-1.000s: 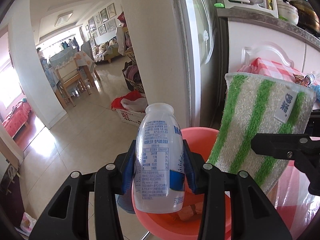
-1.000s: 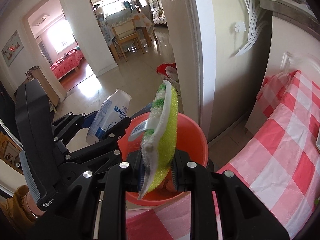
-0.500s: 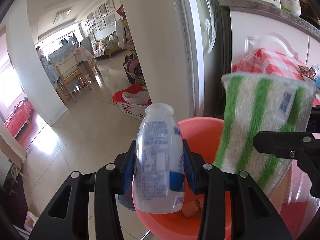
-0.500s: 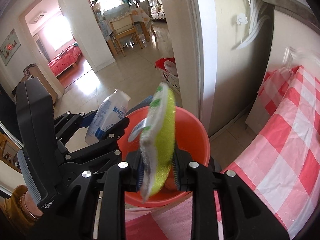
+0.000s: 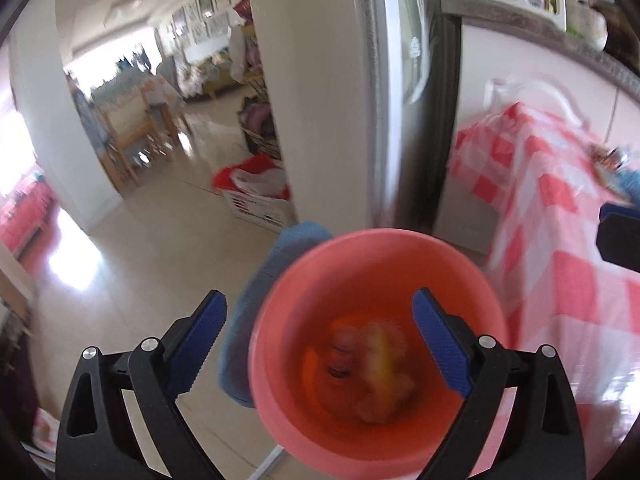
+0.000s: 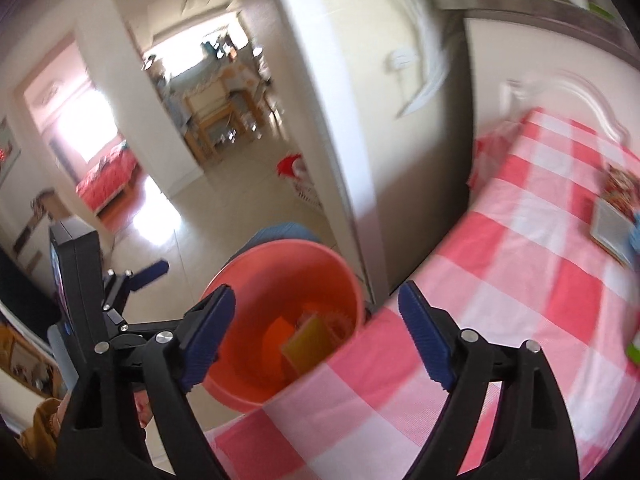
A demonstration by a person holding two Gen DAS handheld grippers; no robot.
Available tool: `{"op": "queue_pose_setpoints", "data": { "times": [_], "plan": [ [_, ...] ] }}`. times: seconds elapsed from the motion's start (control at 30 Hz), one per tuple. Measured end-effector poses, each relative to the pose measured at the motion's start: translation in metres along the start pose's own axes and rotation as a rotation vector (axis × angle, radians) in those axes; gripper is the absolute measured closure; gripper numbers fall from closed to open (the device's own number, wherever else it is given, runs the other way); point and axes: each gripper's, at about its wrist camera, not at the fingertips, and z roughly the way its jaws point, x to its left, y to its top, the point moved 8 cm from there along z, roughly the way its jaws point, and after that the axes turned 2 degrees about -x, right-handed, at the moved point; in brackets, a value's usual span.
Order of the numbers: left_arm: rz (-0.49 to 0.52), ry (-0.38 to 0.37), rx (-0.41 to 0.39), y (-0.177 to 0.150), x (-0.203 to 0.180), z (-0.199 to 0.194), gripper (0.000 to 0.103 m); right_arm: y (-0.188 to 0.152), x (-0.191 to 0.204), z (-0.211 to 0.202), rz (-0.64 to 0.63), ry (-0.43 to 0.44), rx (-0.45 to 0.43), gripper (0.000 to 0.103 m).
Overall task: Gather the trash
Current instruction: 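Open both tools to drop the bottle and sponge into the bucket, then move both tools back toward the remaining items on the tablecloth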
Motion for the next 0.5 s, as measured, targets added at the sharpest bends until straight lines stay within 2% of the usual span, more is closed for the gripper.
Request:
{"op": "queue_pose_setpoints", "data": {
  "times": [0.07, 0.2, 0.33, 0.4, 0.5],
  "plan": [
    [-0.026, -0.03, 0.01, 0.0, 0.001, -0.001, 0.01, -0.002, -0.014, -0.013, 0.036, -0.005, -0.022, 0.015],
    [0.004, 0.002, 0.026, -0.003, -0.003, -0.002, 0.009, -0.006, -0.033, -0.041, 0.078, -0.027, -0.074, 0.014],
    [-0.021, -0.021, 0.043, -0.005, -0.006, -0.005, 0.009, -0.011, -0.047, -0.067, 0.11, -0.008, -0.13, 0.013],
    [-0.022, 0.01, 0.039, -0.006, -0.006, -0.009, 0.009, -0.013, -0.053, -0.079, 0.129, 0.002, -0.156, 0.011],
    [0.036, 0.084, 0.012, 0.0, -0.016, -0.02, 0.009, -0.016, -0.061, -0.088, 0.159, 0.024, -0.182, 0.01]
  ]
}}
